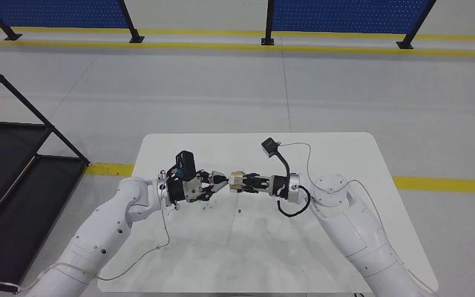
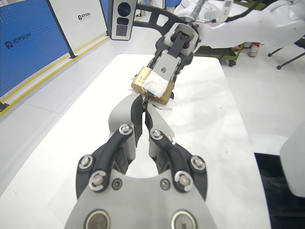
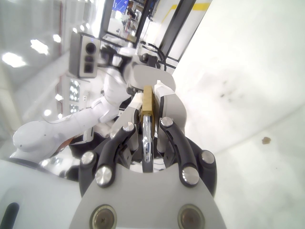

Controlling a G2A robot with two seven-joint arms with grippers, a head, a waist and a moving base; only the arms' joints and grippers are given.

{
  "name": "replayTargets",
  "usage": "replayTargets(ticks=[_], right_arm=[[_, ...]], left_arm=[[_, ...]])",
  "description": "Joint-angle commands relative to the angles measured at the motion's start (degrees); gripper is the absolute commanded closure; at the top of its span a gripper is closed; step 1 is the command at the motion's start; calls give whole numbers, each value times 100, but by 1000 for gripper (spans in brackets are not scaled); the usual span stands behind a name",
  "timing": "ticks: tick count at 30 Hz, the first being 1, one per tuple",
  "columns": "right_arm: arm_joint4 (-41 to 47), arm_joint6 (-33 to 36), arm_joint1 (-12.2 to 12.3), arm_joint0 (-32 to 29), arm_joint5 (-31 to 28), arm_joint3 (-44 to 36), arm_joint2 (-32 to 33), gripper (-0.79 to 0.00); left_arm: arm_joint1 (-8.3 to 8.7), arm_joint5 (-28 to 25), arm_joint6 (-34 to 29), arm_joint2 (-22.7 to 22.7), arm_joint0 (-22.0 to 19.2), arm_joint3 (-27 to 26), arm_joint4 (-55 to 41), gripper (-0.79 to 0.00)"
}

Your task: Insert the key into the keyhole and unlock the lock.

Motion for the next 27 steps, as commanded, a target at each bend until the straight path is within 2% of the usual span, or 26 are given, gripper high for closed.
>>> replayTargets(ticks=[1, 27], right_arm=[[0, 0, 0, 0, 0, 0, 0, 0], [0, 0, 0, 0, 0, 0, 0, 0]], left_arm=[[-6, 18, 3, -7, 13, -5, 14, 0], [-76, 459, 333, -141, 230, -197, 762, 0]])
